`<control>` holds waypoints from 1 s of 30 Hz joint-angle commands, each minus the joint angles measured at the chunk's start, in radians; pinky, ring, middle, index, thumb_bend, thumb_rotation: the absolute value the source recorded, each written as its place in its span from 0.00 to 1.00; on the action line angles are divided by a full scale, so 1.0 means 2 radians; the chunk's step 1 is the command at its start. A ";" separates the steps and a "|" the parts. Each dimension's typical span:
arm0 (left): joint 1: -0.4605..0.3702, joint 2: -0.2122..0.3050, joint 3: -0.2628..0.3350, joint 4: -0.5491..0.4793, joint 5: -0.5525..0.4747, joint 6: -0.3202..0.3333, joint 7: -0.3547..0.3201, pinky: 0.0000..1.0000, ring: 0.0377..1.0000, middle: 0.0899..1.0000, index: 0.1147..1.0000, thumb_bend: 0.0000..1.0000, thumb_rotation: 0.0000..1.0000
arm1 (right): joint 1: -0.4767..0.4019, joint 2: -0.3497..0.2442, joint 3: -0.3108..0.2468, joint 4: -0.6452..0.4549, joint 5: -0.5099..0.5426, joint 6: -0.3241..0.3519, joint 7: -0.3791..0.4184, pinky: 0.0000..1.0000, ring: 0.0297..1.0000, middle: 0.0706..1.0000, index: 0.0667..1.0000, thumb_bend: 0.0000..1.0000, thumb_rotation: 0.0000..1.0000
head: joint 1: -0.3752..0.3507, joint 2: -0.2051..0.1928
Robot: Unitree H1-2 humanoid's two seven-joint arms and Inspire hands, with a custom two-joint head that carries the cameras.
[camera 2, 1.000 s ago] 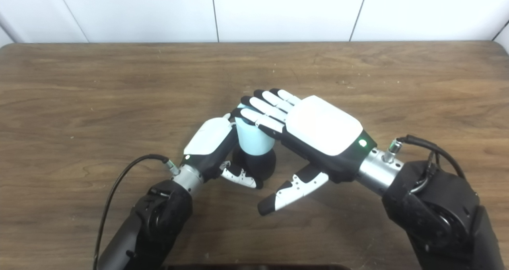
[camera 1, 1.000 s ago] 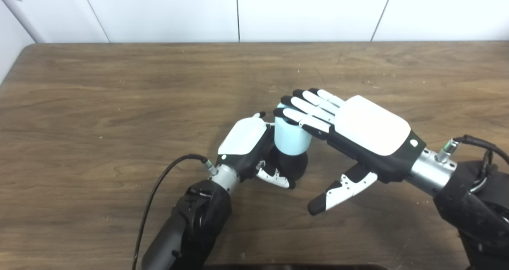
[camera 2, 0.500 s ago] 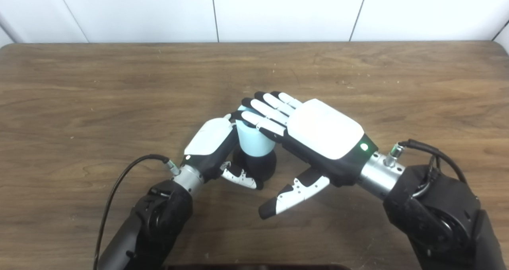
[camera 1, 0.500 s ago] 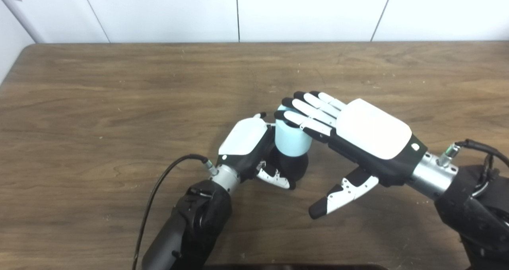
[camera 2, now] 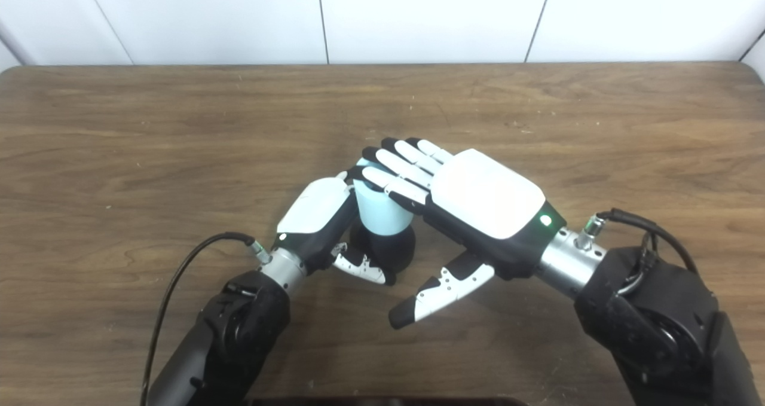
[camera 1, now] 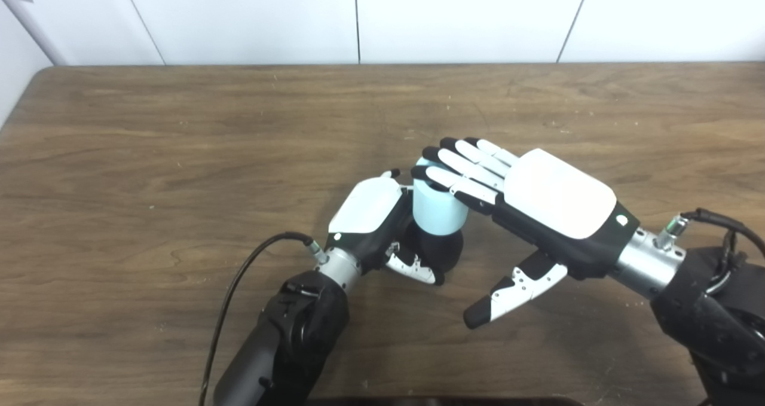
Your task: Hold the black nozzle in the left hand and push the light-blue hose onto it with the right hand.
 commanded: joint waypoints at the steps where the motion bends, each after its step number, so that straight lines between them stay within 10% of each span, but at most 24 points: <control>1: 0.012 0.003 -0.009 0.016 -0.004 0.014 -0.034 1.00 0.71 0.46 0.39 0.52 0.00 | 0.014 -0.020 0.012 0.023 -0.002 0.006 0.035 1.00 1.00 1.00 0.95 0.69 0.97 | 0.000 0.000; 30: 0.005 0.004 -0.011 0.021 -0.003 0.011 -0.035 1.00 0.69 0.47 0.39 0.52 0.00 | -0.029 -0.035 0.005 -0.018 0.016 0.054 0.052 1.00 1.00 1.00 0.95 0.70 0.95 | 0.001 0.001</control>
